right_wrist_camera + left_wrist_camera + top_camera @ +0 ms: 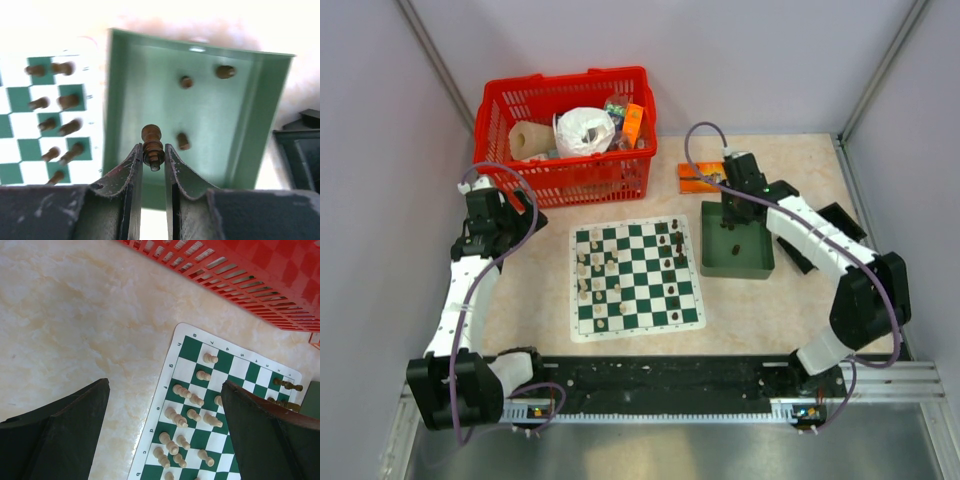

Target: Set up the chess pieces on the board

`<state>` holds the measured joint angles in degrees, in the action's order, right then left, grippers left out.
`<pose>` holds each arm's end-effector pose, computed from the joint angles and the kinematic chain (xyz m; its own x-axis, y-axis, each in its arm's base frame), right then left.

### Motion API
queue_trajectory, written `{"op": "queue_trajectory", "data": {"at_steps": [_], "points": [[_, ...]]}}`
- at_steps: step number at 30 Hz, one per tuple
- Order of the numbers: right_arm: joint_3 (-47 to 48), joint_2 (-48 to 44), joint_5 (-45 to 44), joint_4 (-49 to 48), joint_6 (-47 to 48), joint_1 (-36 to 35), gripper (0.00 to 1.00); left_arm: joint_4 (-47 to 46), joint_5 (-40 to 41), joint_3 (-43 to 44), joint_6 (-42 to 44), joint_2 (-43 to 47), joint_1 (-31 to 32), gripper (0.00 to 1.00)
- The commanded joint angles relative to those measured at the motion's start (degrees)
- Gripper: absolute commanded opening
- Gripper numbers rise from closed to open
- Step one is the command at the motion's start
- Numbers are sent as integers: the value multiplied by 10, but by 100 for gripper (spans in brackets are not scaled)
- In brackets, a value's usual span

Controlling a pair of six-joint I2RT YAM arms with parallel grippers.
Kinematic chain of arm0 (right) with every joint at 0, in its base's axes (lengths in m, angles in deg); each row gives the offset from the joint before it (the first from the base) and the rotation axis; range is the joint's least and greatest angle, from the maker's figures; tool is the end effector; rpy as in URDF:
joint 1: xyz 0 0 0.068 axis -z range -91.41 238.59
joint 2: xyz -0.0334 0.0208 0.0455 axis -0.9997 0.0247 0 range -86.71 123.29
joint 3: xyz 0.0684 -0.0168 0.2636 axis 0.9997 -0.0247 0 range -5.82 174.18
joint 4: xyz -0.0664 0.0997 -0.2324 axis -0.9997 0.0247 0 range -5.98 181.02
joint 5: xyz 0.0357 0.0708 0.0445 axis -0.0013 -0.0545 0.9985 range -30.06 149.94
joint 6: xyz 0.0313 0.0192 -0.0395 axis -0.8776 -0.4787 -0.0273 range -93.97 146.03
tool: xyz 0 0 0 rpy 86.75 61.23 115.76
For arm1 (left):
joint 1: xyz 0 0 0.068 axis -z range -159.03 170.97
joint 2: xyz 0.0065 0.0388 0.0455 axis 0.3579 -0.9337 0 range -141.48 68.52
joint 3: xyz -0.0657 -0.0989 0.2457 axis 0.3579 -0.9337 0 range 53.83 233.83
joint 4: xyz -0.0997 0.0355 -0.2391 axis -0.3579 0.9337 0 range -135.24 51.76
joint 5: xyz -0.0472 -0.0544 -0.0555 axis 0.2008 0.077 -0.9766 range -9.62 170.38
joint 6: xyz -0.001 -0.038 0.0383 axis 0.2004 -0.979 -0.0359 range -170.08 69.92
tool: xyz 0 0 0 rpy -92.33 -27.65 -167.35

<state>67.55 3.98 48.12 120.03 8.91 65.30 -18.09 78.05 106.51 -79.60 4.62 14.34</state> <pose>0.3151 0.1276 0.2746 -0.7850 -0.0242 -0.6190 -0.0456 0.9988 0.0187 0.2402 0.0265 0.2938 -0.4952 -0.5532 -0.6699 -0.3768 0.8315 -0.4082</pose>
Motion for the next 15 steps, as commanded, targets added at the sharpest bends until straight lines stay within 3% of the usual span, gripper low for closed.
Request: {"op": "queue_trajectory", "data": {"at_steps": [1,8,15], "points": [[22,-43,-20,13,-32,-74,14,-18,-7,-5,-3,12,0,99],[16,-19,-41,16,-68,-174,14,-18,-7,-7,-3,16,0,99],[1,3,-42,22,-100,-230,14,-18,-7,-7,-1,15,0,99]]}}
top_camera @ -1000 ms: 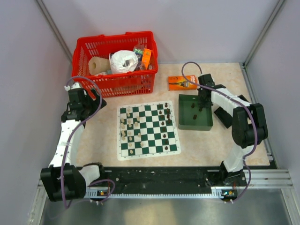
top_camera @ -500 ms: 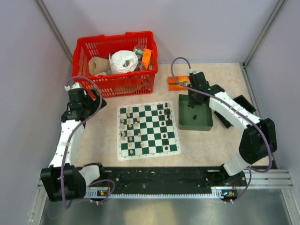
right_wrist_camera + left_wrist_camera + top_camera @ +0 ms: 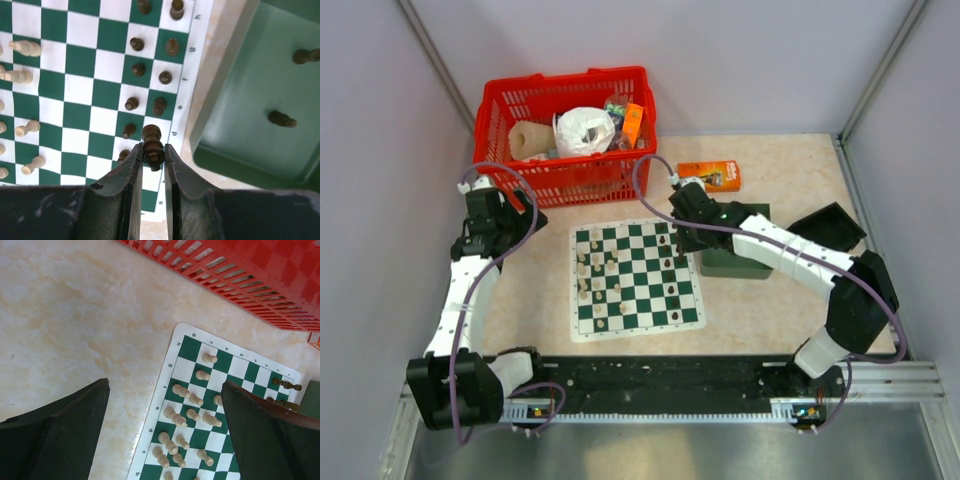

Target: Set up the chess pieces on the board

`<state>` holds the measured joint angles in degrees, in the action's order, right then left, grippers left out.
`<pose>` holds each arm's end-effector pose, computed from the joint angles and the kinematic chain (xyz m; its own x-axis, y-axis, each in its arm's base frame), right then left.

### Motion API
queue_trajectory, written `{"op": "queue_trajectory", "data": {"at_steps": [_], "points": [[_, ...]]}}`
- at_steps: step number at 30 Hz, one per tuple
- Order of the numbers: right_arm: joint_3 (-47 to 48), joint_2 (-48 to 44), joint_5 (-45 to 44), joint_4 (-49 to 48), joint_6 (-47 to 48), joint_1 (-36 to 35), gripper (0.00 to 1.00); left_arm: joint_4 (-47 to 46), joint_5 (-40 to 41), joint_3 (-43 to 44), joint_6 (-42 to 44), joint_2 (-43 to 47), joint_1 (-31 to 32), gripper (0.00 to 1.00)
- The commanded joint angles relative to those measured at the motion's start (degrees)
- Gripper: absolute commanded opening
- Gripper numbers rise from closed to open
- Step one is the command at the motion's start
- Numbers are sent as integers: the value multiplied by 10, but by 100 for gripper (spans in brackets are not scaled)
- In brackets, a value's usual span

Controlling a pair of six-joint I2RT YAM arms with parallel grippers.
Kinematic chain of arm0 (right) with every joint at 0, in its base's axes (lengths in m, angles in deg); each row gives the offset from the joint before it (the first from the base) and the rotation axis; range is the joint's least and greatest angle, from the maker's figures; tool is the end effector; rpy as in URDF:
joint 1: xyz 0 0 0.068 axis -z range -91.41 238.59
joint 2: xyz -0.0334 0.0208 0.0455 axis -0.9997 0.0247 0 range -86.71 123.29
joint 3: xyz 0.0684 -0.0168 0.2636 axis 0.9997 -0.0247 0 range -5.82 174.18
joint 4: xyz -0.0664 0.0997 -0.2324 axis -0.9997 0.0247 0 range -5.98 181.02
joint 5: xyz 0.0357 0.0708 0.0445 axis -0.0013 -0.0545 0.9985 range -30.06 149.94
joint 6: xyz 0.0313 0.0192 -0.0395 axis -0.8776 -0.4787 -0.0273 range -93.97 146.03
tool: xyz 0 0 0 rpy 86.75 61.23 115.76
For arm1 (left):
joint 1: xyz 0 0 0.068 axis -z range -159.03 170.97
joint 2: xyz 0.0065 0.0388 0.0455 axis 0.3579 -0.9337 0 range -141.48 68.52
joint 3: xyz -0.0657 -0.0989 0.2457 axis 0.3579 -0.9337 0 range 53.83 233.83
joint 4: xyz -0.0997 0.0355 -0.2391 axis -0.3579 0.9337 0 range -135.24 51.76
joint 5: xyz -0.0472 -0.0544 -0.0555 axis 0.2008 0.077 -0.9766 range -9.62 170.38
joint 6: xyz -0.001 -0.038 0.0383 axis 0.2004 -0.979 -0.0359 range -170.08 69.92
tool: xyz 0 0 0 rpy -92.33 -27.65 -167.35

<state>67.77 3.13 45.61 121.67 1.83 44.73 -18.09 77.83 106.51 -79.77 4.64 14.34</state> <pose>0.2478 0.2258 0.2789 -0.7635 -0.1829 -0.6193 -0.2776 0.9589 0.0591 0.2402 0.0263 0.2939 -0.4953 -0.5557 -0.6677 -0.3755 0.8301 -0.4123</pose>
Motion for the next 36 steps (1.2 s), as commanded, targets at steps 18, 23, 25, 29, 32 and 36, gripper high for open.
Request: {"op": "queue_trajectory", "data": {"at_steps": [18,23,25,29,32,36], "points": [[-47,60,-23,-16,-52,-48,14,-23,-13,-3,-3,2,0,98],[-52,68,-21,-34,-57,-48,14,-23,-12,-5,-3,2,0,99],[-55,70,-23,-39,-57,-49,14,-24,-13,-5,-3,2,0,98],[-56,75,-25,-42,-54,-49,14,-23,-11,-4,-2,3,0,98],[-61,77,-29,-47,-54,-49,14,-23,-10,-3,-2,2,-1,98],[-62,82,-40,-47,-53,-48,14,-23,-11,-6,-3,2,0,99]]}}
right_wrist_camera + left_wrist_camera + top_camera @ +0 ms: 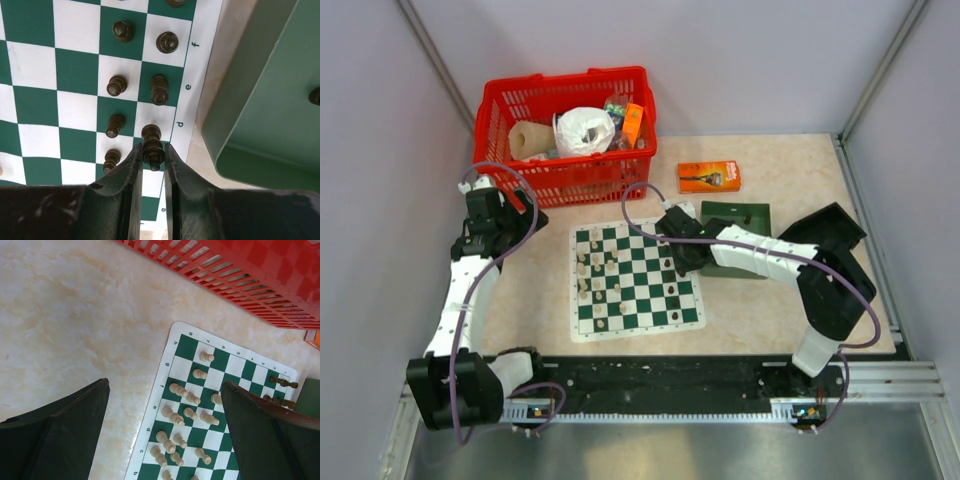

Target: Set up the chess pieces on the board

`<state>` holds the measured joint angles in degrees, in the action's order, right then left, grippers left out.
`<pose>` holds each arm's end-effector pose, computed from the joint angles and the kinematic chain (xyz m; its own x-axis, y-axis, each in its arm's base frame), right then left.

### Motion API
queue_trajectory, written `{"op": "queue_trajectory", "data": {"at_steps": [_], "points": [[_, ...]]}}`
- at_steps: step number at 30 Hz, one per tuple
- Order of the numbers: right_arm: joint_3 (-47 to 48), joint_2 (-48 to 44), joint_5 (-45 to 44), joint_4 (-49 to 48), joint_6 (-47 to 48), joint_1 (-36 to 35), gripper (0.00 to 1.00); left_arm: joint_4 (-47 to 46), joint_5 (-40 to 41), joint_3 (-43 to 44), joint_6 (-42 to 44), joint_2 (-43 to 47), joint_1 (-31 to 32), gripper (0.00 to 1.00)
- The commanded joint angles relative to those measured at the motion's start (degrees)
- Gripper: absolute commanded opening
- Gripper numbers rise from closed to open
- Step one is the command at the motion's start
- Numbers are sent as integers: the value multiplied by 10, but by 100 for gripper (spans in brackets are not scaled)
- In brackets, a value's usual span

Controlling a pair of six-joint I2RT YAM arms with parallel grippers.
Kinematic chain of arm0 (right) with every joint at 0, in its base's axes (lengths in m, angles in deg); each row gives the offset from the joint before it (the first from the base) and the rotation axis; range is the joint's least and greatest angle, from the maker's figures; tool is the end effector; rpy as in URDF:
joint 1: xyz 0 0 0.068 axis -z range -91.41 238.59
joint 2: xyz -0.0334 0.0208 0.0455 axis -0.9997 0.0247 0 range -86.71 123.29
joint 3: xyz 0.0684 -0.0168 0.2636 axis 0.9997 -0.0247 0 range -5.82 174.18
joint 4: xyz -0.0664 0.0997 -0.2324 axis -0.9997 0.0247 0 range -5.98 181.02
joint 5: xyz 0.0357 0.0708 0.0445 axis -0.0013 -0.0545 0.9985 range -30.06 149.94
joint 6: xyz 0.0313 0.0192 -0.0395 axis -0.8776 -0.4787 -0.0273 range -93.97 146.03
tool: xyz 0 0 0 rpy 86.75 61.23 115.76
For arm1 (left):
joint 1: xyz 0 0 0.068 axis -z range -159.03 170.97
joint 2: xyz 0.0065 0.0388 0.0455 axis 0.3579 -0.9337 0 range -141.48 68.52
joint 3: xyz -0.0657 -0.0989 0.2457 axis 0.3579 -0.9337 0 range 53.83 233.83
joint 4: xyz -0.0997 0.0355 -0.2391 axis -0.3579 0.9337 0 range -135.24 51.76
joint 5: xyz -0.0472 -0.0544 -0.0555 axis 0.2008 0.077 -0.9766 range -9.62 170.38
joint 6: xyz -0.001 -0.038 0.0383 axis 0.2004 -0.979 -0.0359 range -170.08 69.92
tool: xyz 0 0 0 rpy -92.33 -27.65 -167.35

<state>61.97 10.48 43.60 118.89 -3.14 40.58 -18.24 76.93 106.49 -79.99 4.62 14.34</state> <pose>0.2369 0.2481 0.2101 -0.8341 -0.2275 -0.5025 -0.2577 0.9662 -0.0098 0.2404 0.0258 0.2939 -0.4987 -0.5591 -0.6623 -0.3659 0.8285 -0.4238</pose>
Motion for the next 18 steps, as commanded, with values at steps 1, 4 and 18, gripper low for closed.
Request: {"op": "queue_trajectory", "data": {"at_steps": [1,4,18], "points": [[-4,11,-19,-20,-5,-8,14,-21,-2,-5,-1,4,0,98],[-4,15,-17,-23,-4,-8,15,-20,-2,-5,0,4,0,98],[-7,18,-18,-31,1,-7,19,-21,1,-7,-1,4,0,98]]}}
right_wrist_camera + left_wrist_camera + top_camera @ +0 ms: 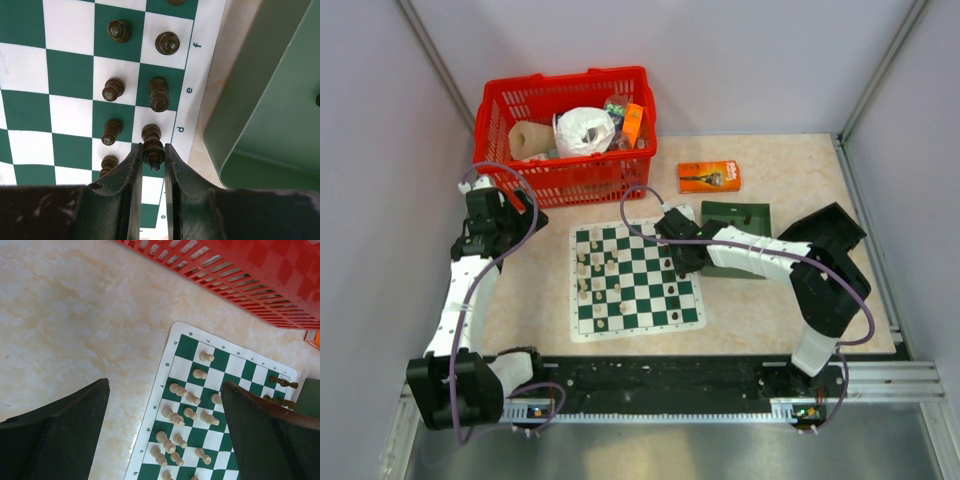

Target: Set up the chess pieces on the board

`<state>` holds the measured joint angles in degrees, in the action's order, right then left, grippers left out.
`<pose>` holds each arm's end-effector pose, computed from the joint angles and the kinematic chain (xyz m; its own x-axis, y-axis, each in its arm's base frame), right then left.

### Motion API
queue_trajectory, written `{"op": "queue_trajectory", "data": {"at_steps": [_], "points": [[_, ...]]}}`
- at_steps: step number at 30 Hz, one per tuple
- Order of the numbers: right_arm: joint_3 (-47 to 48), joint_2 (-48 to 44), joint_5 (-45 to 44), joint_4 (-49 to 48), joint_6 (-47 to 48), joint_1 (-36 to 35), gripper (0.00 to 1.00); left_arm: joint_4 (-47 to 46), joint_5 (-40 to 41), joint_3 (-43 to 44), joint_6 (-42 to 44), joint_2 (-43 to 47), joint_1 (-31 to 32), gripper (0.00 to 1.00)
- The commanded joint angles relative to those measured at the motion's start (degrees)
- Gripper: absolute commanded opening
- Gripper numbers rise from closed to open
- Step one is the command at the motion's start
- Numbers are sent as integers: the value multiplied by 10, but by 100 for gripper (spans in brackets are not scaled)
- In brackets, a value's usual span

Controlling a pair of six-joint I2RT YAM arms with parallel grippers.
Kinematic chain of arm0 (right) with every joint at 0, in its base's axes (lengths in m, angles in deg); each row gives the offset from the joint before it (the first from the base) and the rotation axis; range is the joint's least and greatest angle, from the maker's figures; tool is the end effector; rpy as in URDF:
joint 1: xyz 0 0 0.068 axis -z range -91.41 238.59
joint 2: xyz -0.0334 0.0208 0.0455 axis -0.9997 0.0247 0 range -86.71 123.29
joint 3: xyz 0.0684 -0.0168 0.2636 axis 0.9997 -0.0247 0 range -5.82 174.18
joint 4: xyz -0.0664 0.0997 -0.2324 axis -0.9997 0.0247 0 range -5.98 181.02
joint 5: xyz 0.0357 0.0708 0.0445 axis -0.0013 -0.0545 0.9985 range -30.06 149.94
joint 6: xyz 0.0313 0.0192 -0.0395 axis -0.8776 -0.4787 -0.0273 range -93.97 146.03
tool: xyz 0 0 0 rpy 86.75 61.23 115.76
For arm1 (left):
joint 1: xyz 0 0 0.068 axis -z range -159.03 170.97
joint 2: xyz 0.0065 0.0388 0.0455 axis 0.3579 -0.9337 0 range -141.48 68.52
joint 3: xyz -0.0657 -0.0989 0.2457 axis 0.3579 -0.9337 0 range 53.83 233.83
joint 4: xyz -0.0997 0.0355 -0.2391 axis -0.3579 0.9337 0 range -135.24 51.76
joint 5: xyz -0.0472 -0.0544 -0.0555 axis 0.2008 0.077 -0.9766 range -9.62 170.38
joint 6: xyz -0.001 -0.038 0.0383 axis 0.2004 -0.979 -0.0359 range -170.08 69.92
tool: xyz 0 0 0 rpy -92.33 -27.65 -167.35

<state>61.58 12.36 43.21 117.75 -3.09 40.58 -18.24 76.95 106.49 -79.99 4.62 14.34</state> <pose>0.2395 0.2507 0.1984 -0.8388 -0.2353 -0.4910 -0.2558 0.9664 -0.0261 0.2404 0.0258 0.2939 -0.4986 -0.5591 -0.6624 -0.3661 0.8285 -0.4237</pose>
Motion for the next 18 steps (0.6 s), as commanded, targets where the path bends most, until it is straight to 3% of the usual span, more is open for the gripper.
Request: {"op": "queue_trajectory", "data": {"at_steps": [1,18], "points": [[-3,0,-14,-19,1,-8,18,-20,1,-8,-1,3,0,98],[1,-5,-5,-19,8,-8,26,-23,0,-12,-1,3,0,98]]}}
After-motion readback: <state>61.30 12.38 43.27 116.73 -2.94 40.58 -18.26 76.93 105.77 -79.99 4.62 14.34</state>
